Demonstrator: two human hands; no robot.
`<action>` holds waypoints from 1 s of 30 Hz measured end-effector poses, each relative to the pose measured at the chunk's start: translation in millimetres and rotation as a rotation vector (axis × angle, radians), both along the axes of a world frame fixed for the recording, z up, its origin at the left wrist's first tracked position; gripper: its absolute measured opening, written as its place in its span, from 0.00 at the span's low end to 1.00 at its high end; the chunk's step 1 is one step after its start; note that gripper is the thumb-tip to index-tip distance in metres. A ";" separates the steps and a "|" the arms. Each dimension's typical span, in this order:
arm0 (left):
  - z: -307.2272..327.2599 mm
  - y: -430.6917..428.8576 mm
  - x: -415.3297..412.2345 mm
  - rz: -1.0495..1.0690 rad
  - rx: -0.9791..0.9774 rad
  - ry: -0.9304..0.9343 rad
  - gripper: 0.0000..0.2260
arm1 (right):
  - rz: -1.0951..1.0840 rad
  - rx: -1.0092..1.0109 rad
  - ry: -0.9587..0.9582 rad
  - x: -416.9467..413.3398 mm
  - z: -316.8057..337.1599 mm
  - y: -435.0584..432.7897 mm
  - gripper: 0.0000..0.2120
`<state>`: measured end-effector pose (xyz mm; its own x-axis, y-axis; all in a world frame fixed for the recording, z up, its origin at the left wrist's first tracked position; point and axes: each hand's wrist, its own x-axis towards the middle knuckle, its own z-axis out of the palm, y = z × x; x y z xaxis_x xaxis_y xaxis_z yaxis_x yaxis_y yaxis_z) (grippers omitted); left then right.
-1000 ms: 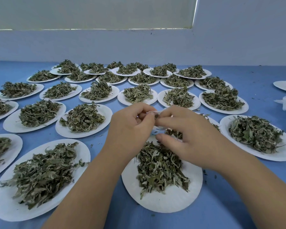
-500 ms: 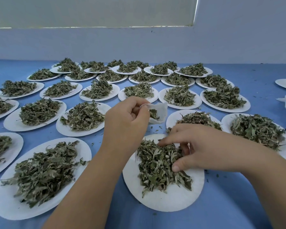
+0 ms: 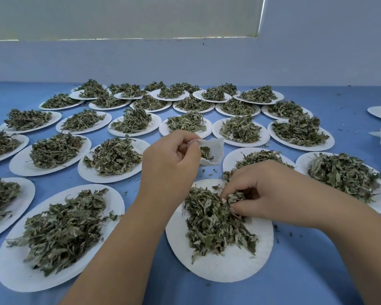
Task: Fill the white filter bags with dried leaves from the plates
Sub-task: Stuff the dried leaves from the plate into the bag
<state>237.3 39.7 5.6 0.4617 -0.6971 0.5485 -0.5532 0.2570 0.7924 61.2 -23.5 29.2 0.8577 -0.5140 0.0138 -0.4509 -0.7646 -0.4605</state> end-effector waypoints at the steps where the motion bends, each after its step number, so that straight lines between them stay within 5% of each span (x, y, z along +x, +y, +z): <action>1: -0.4 -0.1 0.3 0.002 -0.001 -0.008 0.12 | -0.008 0.022 -0.025 -2.0 1.6 -1.1 0.08; 12: -0.8 -0.5 -2.3 0.000 0.005 -0.139 0.12 | -0.017 0.260 -0.317 -19.4 17.5 -9.2 0.10; 22: -2.6 -0.7 -4.3 0.036 -0.012 -0.339 0.08 | -0.093 0.122 -0.420 -18.9 22.3 -6.8 0.05; 30: -3.2 -0.7 -7.8 0.018 -0.026 -0.418 0.06 | -0.184 -0.166 -0.260 2.5 19.4 0.6 0.05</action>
<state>229.5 39.0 2.4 0.2073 -0.6746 0.7084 -0.8307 0.2611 0.4918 63.7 -22.9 48.6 0.7080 -0.6317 0.3157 -0.4720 -0.7558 -0.4539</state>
